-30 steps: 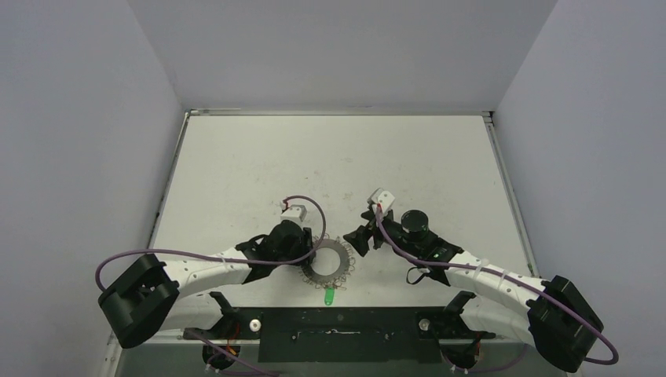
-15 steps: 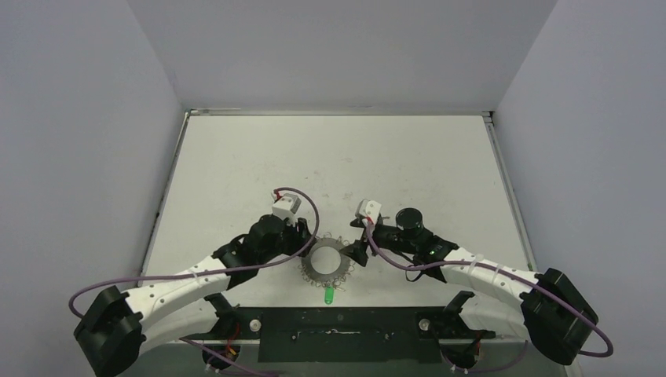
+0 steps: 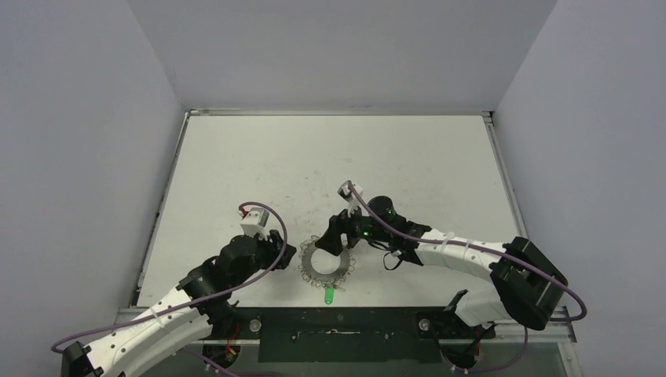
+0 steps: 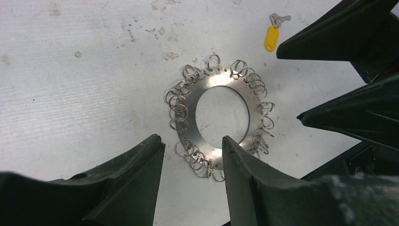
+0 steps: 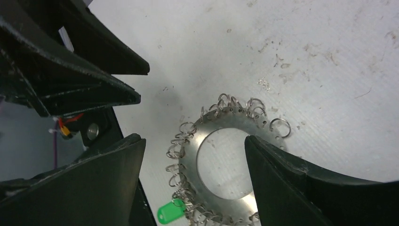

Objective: Put the keys on the keyring

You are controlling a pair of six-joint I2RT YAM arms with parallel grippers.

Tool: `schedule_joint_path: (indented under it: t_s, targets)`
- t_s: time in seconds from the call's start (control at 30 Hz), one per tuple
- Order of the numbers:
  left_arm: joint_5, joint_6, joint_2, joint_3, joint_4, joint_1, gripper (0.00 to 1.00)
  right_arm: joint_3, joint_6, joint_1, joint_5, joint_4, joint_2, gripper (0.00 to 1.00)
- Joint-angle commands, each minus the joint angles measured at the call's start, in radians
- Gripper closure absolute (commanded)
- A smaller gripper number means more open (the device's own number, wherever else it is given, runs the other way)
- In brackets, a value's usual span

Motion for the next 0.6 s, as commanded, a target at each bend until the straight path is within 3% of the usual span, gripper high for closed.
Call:
schedule_joint_path:
  t_s: [0.0, 0.17, 0.57]
  targets:
    - [-0.048, -0.039, -0.014, 0.005, -0.046, 0.000, 0.53, 0.041, 0.372, 0.023, 0.012, 0.015, 0.098, 0.22]
    - [-0.091, -0.021, 0.068, 0.052, -0.063, 0.000, 0.52, 0.015, 0.471, 0.095, 0.052, 0.061, 0.104, 0.23]
    - [-0.103, 0.030, 0.393, 0.214, -0.121, 0.081, 0.48, 0.197, 0.487, 0.255, 0.502, -0.515, 0.041, 0.40]
